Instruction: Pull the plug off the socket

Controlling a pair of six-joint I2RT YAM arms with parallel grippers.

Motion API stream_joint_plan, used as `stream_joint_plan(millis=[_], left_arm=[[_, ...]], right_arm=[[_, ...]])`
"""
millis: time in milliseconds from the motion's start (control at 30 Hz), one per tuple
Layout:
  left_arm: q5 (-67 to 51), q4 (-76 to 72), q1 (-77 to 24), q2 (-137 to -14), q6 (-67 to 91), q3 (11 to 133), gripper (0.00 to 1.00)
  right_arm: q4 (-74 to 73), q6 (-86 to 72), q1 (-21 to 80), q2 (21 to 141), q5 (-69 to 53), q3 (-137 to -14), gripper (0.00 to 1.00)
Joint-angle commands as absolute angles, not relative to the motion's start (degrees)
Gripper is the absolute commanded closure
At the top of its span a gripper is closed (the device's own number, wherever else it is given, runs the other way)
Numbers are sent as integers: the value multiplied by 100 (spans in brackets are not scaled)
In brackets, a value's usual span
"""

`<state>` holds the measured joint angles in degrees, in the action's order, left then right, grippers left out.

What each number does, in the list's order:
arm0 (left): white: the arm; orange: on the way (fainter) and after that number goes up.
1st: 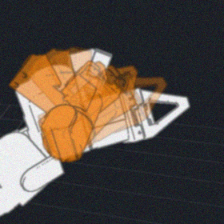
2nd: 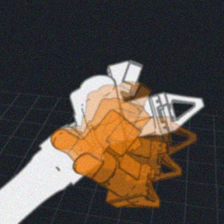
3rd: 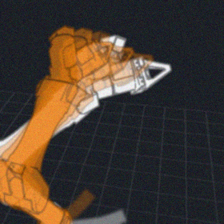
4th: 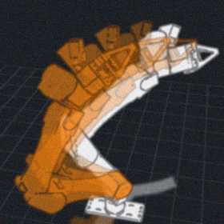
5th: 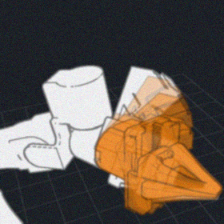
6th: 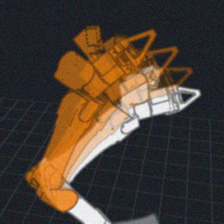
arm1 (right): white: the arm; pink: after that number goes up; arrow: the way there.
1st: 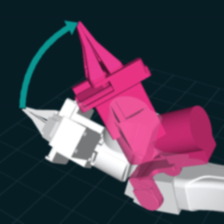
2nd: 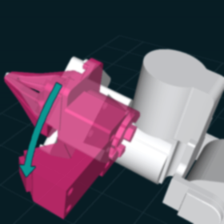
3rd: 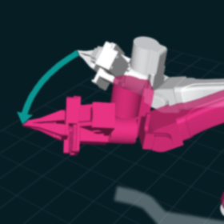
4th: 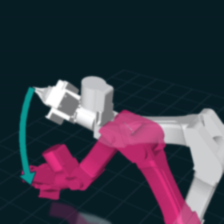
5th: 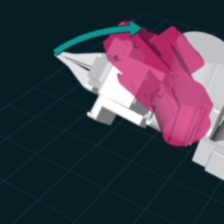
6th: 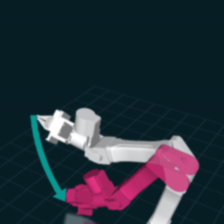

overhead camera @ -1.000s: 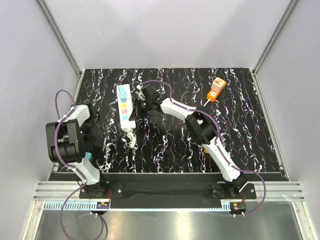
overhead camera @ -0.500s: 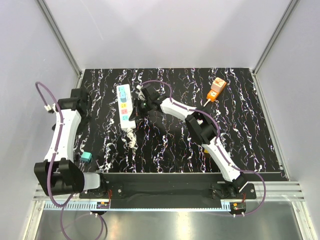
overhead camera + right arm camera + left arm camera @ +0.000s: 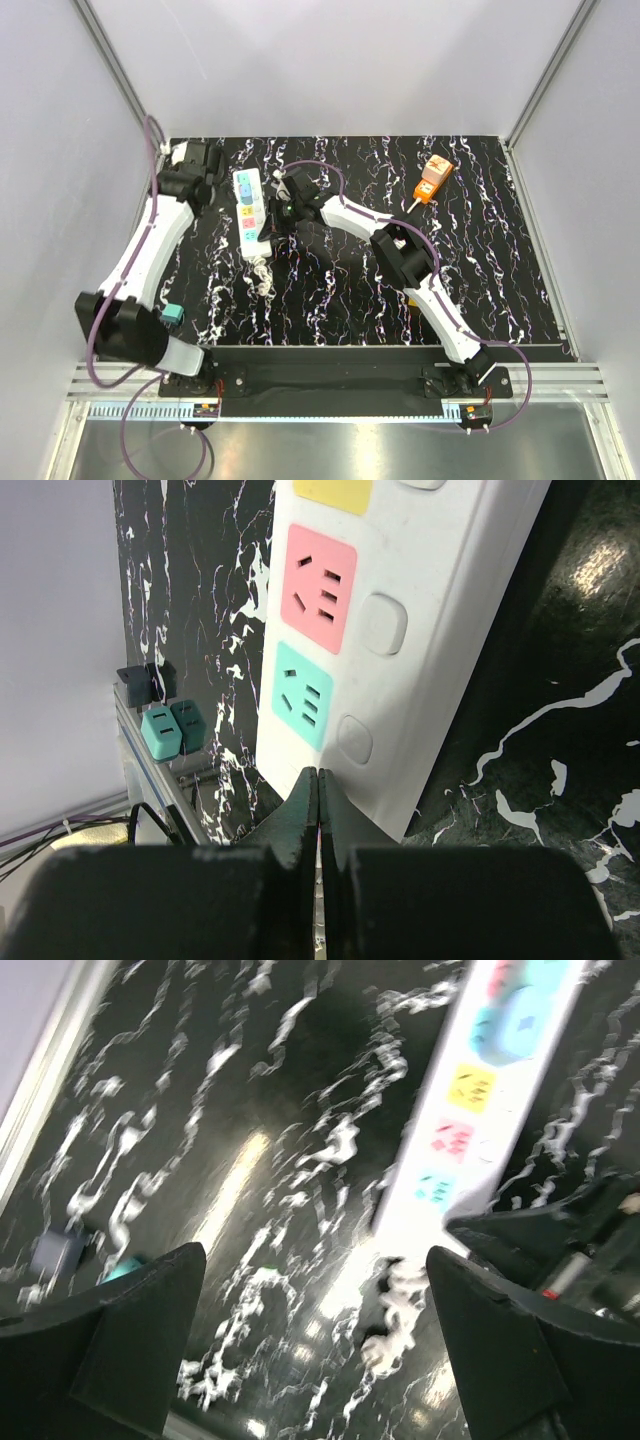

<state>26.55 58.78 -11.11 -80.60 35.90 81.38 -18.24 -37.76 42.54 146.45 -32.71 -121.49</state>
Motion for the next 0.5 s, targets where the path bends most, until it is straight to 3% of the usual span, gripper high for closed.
stream_joint_plan(millis=[0,67,133,333,467], left_arm=[[2023,4704,-1116,-8550,2471,8595,1],[1662,4536,-1125,-9058,2128,8893,3],[1478,4386,-1116,-9429,1900,9139,14],[967,3991,-1125,-10660,1837,9878,17],[1002,3920,-1107,-11266,1889,10334,24]], right_arm=[[-2487,-3472,4298,15100,-2909,-12076,100],[-2487,-3472,4289,15100,-2900,-12085,100],[-2487,-3472,4289,15100,-2909,-12085,100],[-2496,-3445,4289,15091,-2909,-12085,100],[-2487,-3428,4298,15082,-2909,-12067,100]])
